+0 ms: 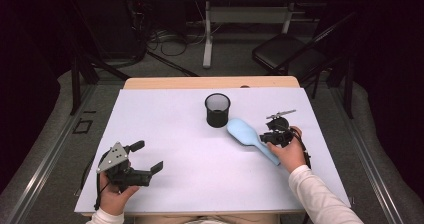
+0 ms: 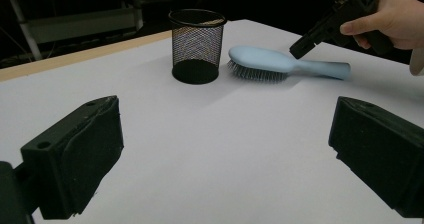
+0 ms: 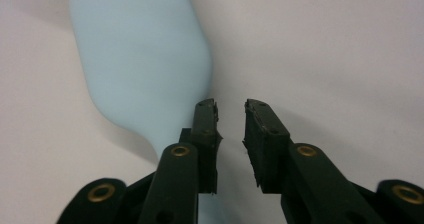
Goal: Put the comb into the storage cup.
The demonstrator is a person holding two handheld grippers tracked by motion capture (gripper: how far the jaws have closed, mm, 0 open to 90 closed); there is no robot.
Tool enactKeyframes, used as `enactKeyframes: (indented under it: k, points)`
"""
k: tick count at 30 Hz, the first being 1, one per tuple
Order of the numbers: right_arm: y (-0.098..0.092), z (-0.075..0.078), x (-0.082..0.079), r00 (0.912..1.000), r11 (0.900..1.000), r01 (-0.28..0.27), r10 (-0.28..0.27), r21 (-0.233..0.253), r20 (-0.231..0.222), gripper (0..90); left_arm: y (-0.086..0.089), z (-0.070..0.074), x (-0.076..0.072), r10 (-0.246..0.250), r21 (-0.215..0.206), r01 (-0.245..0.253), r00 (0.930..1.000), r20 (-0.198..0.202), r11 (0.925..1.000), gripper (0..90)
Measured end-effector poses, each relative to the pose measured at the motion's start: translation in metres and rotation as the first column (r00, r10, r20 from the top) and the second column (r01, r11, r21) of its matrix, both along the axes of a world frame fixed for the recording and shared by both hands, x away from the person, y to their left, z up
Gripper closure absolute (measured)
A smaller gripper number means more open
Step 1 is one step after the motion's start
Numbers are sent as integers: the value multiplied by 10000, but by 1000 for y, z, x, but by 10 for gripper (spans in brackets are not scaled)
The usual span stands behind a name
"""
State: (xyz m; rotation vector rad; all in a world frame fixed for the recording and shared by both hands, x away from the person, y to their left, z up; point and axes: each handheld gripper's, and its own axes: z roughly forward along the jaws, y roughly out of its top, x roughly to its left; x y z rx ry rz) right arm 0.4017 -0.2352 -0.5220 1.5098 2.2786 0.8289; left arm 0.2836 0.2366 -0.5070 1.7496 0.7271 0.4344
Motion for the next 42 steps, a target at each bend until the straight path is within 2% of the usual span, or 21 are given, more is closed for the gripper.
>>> enactKeyframes:
  k: [12,20,24,28,34,38,42]
  points:
    - [-2,14,-7,9996,9994,-80,70,335,281,607,0,0,0,-17,-17,17,10000,-12,10000,9]
    - [-1,19,-8,9983,9989,-234,212,400,545,453,-1,0,-1,37,29,-37,10000,2,10000,9]
    - [1,20,-9,9967,9977,-485,454,463,666,415,-1,0,-1,54,49,-54,10000,8,10000,9]
    - [2,22,-9,9929,9961,-727,677,490,976,375,-1,0,-1,41,39,-41,10000,13,10000,9]
    - [2,25,-10,9933,9970,-700,666,335,940,350,-1,0,-1,44,46,-44,10000,7,10000,9]
    - [1,27,-11,9954,9977,-563,532,377,793,303,-1,0,-1,21,32,-21,10000,12,10000,9]
    - [1,29,-10,9953,9974,-674,655,248,714,248,-1,0,-1,14,37,-14,10000,14,10000,9]
